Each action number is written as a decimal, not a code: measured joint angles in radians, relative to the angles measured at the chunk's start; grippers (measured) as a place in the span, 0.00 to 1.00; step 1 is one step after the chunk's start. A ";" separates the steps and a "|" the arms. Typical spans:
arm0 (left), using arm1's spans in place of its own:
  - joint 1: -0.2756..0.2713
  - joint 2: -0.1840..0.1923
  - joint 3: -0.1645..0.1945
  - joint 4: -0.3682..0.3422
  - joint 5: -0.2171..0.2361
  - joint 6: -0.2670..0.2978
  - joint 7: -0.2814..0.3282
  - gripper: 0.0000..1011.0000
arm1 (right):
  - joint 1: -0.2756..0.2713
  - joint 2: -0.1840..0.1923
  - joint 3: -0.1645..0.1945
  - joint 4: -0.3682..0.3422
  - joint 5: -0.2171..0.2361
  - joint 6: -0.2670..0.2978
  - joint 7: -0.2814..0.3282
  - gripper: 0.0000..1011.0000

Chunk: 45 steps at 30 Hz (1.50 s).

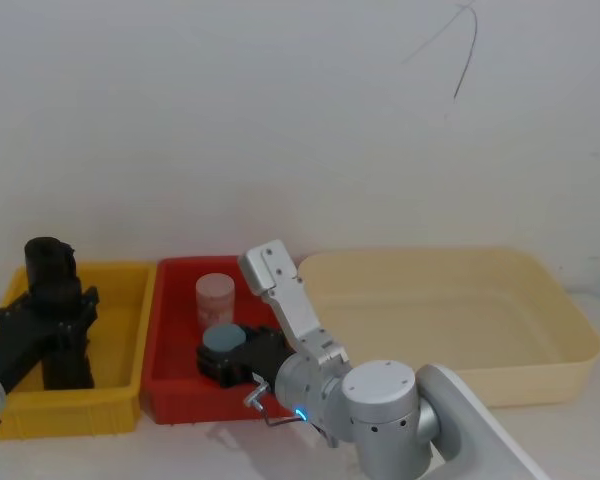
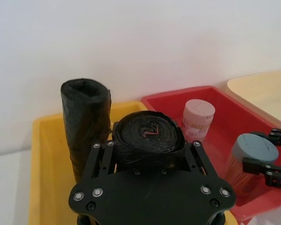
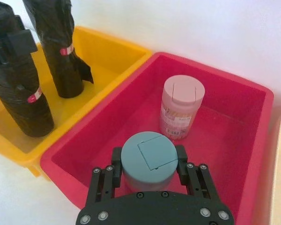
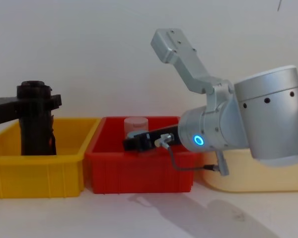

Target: Pick up the garbage bag with the one hand and transfer it to the other hand.

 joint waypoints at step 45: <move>-0.490 -0.106 0.168 0.265 -0.014 -0.072 -0.299 0.53 | -0.024 0.061 0.209 -0.352 0.035 -0.072 -0.111 0.66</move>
